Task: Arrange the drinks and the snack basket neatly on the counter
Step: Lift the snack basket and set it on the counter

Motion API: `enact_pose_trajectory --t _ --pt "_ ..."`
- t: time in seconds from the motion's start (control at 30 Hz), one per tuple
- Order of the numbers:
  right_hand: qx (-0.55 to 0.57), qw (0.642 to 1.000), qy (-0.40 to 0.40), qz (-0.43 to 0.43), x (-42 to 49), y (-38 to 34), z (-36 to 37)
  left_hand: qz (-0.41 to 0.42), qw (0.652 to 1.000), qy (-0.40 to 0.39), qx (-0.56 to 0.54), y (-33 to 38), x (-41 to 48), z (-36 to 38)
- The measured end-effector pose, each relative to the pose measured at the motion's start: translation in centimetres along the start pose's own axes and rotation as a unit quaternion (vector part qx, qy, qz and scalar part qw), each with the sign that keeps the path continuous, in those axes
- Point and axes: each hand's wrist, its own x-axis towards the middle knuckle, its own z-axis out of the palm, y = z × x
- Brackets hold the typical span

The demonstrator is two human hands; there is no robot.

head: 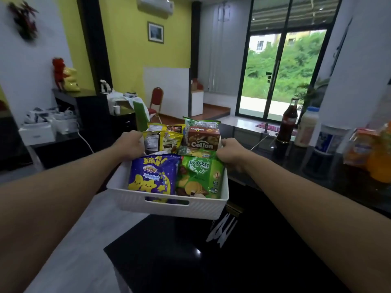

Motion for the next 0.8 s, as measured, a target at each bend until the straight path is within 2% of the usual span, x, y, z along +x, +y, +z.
enact_pose_trajectory --t 0.33,0.53,0.8 --pt "-0.023 0.995 0.077 0.059 3.2 0.0 -5.9 0.067 0.995 -0.06 -0.042 6.1 8.3 3.0" --pt "-0.086 0.985 0.112 0.1 6.1 1.6 -8.9 0.13 0.986 -0.097 -0.038 9.1 14.0 6.6" --pt "-0.081 0.974 0.163 0.138 10.0 2.7 -10.7 0.179 0.977 -0.103 -0.047 11.8 21.5 10.4"
